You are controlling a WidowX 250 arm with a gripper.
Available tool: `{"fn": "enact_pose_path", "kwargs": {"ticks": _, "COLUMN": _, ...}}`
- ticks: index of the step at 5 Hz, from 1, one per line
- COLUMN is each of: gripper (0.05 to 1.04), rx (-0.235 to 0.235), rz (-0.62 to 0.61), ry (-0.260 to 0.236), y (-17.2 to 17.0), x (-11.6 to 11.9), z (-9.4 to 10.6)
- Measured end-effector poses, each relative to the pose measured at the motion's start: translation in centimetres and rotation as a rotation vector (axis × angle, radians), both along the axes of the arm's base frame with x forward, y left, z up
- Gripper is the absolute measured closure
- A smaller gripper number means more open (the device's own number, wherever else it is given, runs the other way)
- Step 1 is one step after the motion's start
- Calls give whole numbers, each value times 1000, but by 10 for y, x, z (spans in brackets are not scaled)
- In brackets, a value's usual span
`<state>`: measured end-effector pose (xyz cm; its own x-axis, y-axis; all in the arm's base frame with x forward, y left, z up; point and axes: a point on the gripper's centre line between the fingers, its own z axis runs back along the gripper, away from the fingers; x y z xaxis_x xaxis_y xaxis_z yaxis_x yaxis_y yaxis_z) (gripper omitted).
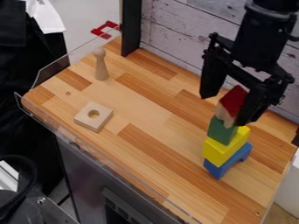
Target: Put the red triangle on top of the plus
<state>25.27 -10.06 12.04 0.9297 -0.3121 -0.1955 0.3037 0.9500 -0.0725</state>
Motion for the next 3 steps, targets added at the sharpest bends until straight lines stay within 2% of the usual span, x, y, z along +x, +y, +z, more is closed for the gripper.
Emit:
{"fn": "enact_pose_path", "kwargs": {"ticks": 1, "gripper": 83, "rx": -10, "rz": 9, "ry": -6, "y": 2, "x": -2, "z": 6}}
{"fn": "enact_pose_path", "kwargs": {"ticks": 2, "gripper": 83, "rx": -60, "rz": 41, "ry": -50, "y": 16, "x": -7, "z": 30}}
{"fn": "enact_pose_path", "kwargs": {"ticks": 3, "gripper": 83, "rx": -114, "rz": 70, "ry": -64, "y": 45, "x": -22, "z": 55}}
